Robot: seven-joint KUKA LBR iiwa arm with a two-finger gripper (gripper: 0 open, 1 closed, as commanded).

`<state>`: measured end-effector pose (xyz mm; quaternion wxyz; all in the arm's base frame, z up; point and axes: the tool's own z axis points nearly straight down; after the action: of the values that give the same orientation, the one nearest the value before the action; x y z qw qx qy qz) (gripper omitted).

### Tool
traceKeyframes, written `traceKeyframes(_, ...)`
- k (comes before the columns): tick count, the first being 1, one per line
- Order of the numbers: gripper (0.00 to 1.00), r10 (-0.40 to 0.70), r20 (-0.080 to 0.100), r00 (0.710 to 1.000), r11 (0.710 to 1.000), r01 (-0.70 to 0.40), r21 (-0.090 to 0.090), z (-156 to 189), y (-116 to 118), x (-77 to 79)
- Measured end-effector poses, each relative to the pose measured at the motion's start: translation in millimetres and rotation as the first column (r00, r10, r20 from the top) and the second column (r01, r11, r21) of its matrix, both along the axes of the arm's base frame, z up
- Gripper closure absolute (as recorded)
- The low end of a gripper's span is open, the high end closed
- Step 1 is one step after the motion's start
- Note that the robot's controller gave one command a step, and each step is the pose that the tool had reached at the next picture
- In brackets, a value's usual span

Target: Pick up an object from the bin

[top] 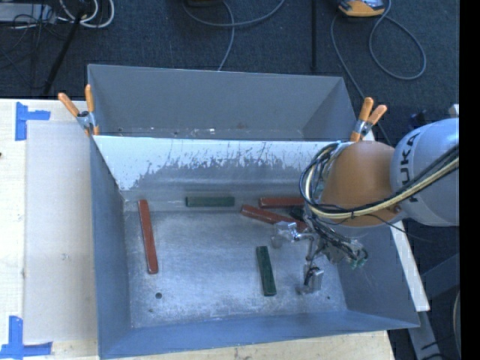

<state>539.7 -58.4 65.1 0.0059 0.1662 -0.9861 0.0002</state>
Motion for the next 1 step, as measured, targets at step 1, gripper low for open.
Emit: traceKeyframes(1, 0.0, 0.183, 0.01, 0.983, 0.983, -0.184, 0.006, 8.1, 99.1, -6.2)
